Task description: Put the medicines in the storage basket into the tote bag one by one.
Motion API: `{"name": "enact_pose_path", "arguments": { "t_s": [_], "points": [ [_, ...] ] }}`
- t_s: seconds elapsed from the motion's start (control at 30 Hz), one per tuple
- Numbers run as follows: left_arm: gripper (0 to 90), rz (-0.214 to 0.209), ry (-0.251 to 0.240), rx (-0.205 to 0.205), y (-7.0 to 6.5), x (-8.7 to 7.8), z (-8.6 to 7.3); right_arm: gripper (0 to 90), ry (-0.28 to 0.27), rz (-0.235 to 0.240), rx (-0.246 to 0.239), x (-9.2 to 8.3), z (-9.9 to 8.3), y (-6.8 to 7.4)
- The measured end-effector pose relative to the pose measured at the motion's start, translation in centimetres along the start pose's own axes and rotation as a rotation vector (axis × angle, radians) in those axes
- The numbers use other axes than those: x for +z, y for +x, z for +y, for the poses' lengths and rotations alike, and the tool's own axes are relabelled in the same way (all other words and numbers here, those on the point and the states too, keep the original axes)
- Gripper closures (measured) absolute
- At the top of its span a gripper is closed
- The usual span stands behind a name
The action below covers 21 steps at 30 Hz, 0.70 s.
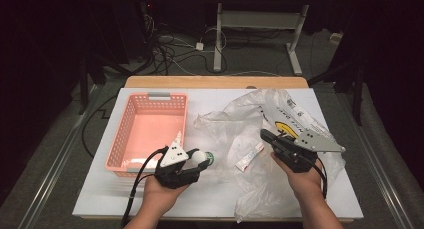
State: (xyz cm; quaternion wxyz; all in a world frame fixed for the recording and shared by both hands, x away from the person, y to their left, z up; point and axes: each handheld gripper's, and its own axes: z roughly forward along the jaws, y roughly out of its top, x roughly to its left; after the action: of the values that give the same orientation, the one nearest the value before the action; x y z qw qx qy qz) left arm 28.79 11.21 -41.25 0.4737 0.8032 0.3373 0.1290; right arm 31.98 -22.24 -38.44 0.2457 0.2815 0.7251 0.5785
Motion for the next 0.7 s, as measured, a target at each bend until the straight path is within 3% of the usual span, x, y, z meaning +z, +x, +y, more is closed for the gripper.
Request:
{"name": "enact_pose_path", "arguments": {
  "t_s": [0.37,0.7],
  "points": [
    [49.2,-0.033,0.017,0.019,-1.5,3.2,1.2,90.0,-0.005,0.001,0.002,-0.1,0.0,-0.1],
    [49.2,-0.033,0.022,0.033,-1.8,5.4,2.2,90.0,-0.005,0.002,0.003,-0.1,0.1,-0.1]
  ]
}}
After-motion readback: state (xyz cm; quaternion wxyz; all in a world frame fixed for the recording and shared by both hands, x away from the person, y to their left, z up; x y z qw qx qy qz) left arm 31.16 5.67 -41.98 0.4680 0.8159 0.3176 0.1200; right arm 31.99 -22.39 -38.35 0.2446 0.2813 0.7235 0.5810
